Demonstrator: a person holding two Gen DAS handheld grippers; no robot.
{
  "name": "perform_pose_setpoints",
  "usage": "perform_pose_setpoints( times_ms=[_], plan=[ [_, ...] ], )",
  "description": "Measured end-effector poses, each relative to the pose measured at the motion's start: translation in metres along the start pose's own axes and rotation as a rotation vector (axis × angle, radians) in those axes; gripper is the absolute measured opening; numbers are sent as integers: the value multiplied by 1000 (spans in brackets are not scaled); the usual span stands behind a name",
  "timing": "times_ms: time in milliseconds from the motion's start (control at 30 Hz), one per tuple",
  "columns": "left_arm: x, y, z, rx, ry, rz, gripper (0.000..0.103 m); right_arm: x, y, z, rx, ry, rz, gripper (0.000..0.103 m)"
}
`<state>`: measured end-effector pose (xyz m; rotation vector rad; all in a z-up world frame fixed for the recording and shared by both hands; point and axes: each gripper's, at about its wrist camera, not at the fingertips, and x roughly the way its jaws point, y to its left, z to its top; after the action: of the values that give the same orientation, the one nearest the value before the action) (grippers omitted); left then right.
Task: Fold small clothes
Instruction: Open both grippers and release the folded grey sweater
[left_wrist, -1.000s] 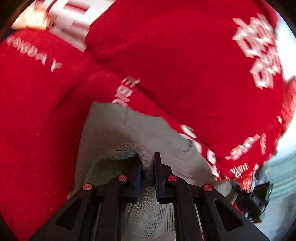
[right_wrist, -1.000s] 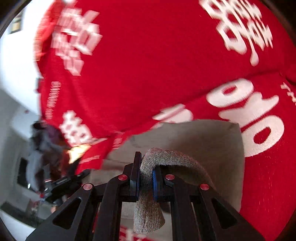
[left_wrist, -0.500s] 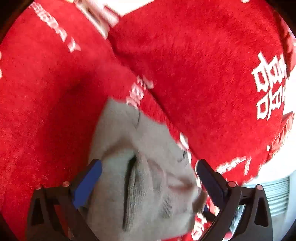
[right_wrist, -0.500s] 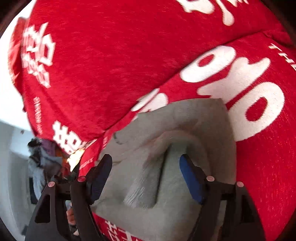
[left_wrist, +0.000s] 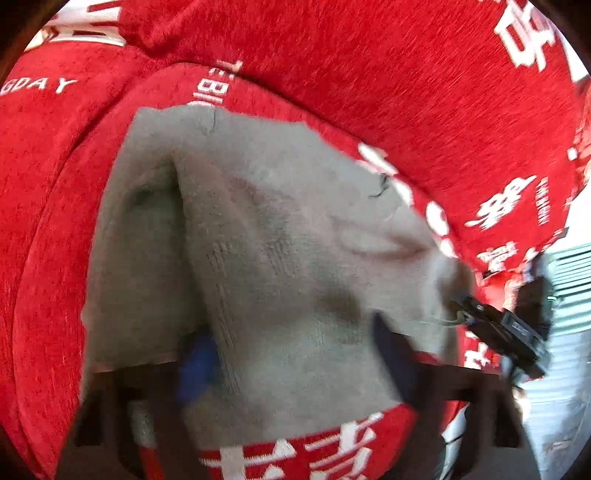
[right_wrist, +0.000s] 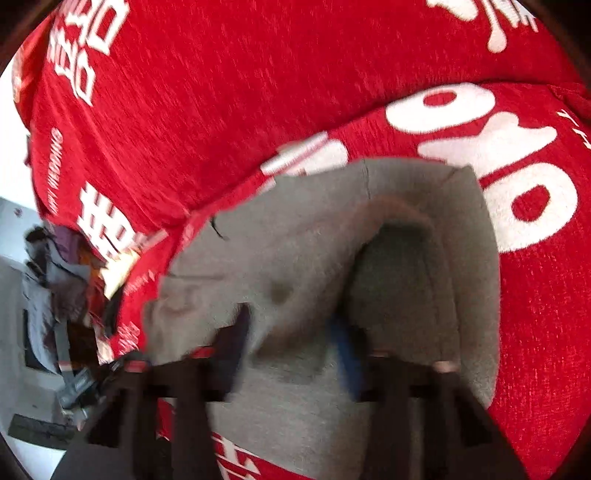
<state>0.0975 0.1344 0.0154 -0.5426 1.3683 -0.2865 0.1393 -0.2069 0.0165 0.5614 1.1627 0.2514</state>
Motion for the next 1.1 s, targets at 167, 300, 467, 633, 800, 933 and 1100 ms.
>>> perform_pose_setpoints(
  times_ms=[167,300,467,633,800,933,1100],
  plan=[
    [-8,8,32,-41,-49,-71,10,-14,7,7,-47,-68,24,12],
    [-15,26,71,-192,-142,-169,10,-3,-2,44,53,-158,110,12],
    [-1,44,101,-364,-148,-184,99,30,-29,84,242,-89,119,44],
    [-28,64,96,-371,-227,-183,99,15,-39,85,233,-144,87,67],
    [-39,38,81,-126,-236,18,99,-21,-20,72,10,-210,-34,71],
    [0,-25,74,116,-149,73,99,11,29,63,-190,-104,-115,71],
    [52,-41,87,275,-145,396,99,79,61,50,-456,19,-384,71]
  ],
)
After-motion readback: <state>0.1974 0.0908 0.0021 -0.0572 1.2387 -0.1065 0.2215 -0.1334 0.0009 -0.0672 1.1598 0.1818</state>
